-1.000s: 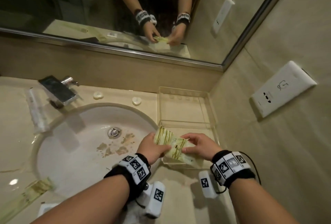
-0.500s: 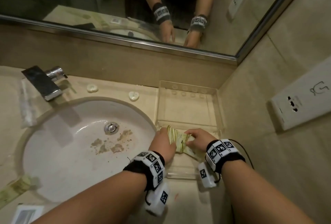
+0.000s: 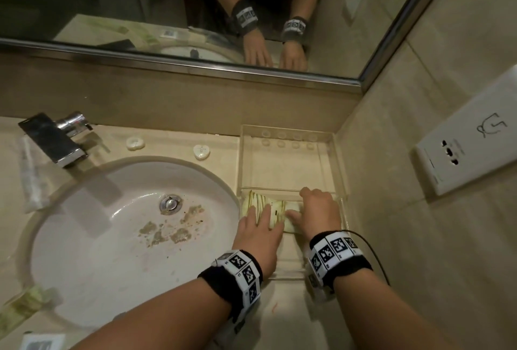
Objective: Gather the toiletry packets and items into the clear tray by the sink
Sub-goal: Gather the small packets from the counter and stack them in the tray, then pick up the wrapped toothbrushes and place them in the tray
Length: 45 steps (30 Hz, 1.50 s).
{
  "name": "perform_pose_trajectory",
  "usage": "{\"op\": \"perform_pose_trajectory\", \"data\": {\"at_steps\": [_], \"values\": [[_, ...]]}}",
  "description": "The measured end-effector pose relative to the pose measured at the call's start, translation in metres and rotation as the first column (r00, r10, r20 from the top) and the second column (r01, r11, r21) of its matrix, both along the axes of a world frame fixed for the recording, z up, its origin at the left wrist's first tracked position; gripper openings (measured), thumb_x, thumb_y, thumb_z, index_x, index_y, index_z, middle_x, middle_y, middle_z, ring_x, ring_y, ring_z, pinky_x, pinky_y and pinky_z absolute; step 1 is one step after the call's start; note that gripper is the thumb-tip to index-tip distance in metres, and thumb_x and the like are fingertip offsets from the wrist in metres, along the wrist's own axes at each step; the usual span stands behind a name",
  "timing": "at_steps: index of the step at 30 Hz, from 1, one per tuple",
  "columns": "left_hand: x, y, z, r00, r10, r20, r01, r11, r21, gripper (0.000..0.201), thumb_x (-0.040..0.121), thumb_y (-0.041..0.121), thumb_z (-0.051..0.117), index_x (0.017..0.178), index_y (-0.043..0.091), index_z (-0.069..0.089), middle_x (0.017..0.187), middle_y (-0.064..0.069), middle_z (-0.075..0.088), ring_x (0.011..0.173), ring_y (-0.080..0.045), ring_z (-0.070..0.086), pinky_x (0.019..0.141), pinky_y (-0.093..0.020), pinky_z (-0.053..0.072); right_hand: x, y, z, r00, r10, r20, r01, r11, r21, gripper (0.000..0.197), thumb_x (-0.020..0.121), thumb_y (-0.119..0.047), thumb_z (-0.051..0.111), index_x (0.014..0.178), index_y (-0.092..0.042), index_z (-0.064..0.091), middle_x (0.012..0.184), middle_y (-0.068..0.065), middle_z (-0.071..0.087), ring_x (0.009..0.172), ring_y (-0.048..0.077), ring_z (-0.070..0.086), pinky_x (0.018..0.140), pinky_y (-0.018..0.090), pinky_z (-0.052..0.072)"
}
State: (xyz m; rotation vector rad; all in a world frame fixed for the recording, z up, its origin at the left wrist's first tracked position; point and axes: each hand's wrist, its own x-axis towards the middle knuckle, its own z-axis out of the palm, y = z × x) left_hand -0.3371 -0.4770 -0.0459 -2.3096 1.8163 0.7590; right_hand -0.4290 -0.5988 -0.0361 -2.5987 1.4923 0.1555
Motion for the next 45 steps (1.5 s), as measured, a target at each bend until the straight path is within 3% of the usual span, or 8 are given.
{"op": "perform_pose_trajectory", "data": {"at_steps": [5, 11, 16, 20, 25, 31, 36, 45], "values": [[0.002, -0.005, -0.007, 0.999, -0.022, 0.023, 0.021, 0.999, 0.029, 0.074, 0.082, 0.014, 0.059, 0.146, 0.025, 0.025, 0.161, -0.015, -0.004, 0.144, -0.046, 0.002, 0.115, -0.051, 0.013, -0.008, 0.013, 0.002, 0.997, -0.006, -0.073, 0.023, 0.975, 0.222, 0.015, 0.085, -0.028, 0.064, 0.093, -0.016, 0.06, 0.097, 0.005, 0.064, 0.088, 0.023, 0.062, 0.073, 0.032, 0.05], [0.004, -0.009, -0.014, 0.997, 0.028, -0.072, -0.029, 1.0, -0.008, 0.073, 0.081, 0.01, 0.057, 0.145, 0.026, 0.025, 0.159, -0.016, 0.005, 0.136, -0.044, 0.022, 0.112, -0.046, 0.029, -0.009, 0.021, -0.011, 0.998, 0.024, -0.064, -0.008, 0.971, 0.239, 0.033, 0.085, -0.023, 0.068, 0.111, -0.014, 0.051, 0.111, 0.007, 0.051, 0.1, 0.025, 0.056, 0.079, 0.033, 0.049], [0.005, -0.013, -0.017, 1.0, -0.024, 0.009, 0.023, 0.999, 0.045, 0.082, 0.082, 0.015, 0.06, 0.151, 0.022, 0.016, 0.16, -0.018, -0.003, 0.142, -0.046, 0.011, 0.118, -0.048, 0.02, -0.007, 0.02, -0.016, 0.999, 0.033, 0.03, -0.039, 0.971, 0.236, 0.023, 0.085, -0.018, 0.066, 0.102, -0.016, 0.05, 0.105, 0.005, 0.051, 0.091, 0.022, 0.055, 0.078, 0.033, 0.051], [0.005, -0.012, -0.016, 0.998, 0.016, -0.062, -0.012, 0.998, 0.066, 0.076, 0.084, 0.017, 0.055, 0.15, 0.022, 0.017, 0.161, -0.016, -0.007, 0.145, -0.045, 0.004, 0.119, -0.049, 0.016, -0.006, 0.023, -0.015, 0.996, 0.036, 0.08, -0.052, 0.979, 0.197, 0.022, 0.086, -0.02, 0.063, 0.106, -0.017, 0.052, 0.105, 0.003, 0.052, 0.09, 0.022, 0.056, 0.075, 0.033, 0.051], [0.017, -0.005, 0.004, 0.988, 0.07, -0.14, -0.081, 0.994, -0.074, 0.046, 0.088, 0.023, 0.051, 0.133, 0.015, 0.044, 0.155, -0.017, 0.022, 0.138, -0.036, 0.028, 0.112, -0.045, 0.032, 0.006, 0.035, 0.001, 0.982, 0.069, 0.177, -0.095, 0.985, 0.146, 0.019, 0.09, -0.025, 0.057, 0.107, -0.016, 0.054, 0.104, 0.002, 0.056, 0.091, 0.021, 0.055, 0.074, 0.032, 0.049], [0.048, 0.015, 0.036, 0.953, 0.161, -0.259, -0.221, 0.949, -0.225, 0.04, 0.091, 0.029, 0.049, 0.128, 0.013, 0.052, 0.131, -0.009, 0.052, 0.119, -0.027, 0.05, 0.1, -0.04, 0.044, 0.039, 0.052, 0.033, 0.953, 0.15, 0.263, -0.185, 0.976, 0.112, 0.022, 0.089, -0.025, 0.058, 0.109, -0.016, 0.057, 0.105, 0.003, 0.062, 0.092, 0.021, 0.059, 0.074, 0.03, 0.047], [0.09, 0.064, 0.051, 0.894, 0.273, -0.355, -0.383, 0.877, -0.29, 0.036, 0.093, 0.032, 0.051, 0.125, 0.017, 0.056, 0.125, -0.005, 0.059, 0.109, -0.021, 0.058, 0.091, -0.03, 0.044, 0.07, 0.083, 0.052, 0.931, 0.237, 0.278, -0.268, 0.96, 0.079, 0.021, 0.089, -0.028, 0.057, 0.106, -0.016, 0.057, 0.098, 0.002, 0.064, 0.086, 0.021, 0.059, 0.068, 0.031, 0.046], [0.155, 0.164, 0.061, 0.802, 0.434, -0.41, -0.562, 0.781, -0.272, 0.034, 0.091, 0.03, 0.051, 0.121, 0.016, 0.059, 0.118, -0.003, 0.064, 0.1, -0.022, 0.061, 0.087, -0.031, 0.048, 0.146, 0.174, 0.06, 0.886, 0.381, 0.264, -0.418, 0.903, 0.1, 0.02, 0.088, -0.031, 0.057, 0.104, -0.018, 0.059, 0.096, 0.0, 0.066, 0.089, 0.021, 0.06, 0.07, 0.031, 0.046]]}}
